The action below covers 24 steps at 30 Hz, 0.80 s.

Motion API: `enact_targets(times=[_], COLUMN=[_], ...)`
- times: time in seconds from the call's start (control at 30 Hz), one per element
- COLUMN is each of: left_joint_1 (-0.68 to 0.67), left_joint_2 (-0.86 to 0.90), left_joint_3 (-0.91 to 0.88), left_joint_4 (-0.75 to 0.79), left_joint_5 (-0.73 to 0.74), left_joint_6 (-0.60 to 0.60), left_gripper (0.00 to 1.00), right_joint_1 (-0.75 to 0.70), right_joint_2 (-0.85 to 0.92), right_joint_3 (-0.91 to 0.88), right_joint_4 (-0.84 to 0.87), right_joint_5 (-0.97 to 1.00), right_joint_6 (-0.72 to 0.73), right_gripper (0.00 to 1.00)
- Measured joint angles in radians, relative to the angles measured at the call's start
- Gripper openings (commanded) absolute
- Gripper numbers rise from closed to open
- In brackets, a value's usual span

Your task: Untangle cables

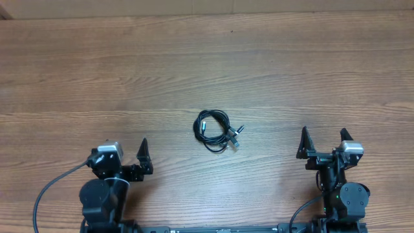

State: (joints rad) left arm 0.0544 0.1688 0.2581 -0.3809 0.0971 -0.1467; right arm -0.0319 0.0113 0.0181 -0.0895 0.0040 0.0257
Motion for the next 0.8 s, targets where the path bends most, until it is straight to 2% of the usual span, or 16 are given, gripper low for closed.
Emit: enact_targets(times=[0.47, 0.8], left_joint_1=[0.000, 0.000], left_joint_2=[0.372, 0.434], left_joint_3=[0.282, 0.320], left_joint_4=[-0.092, -0.115], left_joint_5=[0.042, 0.144], left_joint_6=[0.019, 0.023], left_gripper=[1.00, 1.00], right_joint_1=[0.000, 0.000], right_joint_2=[0.000, 0.000], right_joint_3=[0.000, 0.000], right_joint_4=[0.000, 0.000], right_joint_5=[0.000, 0.000], right_joint_6=[0.001, 0.001], right_gripper=[1.00, 1.00])
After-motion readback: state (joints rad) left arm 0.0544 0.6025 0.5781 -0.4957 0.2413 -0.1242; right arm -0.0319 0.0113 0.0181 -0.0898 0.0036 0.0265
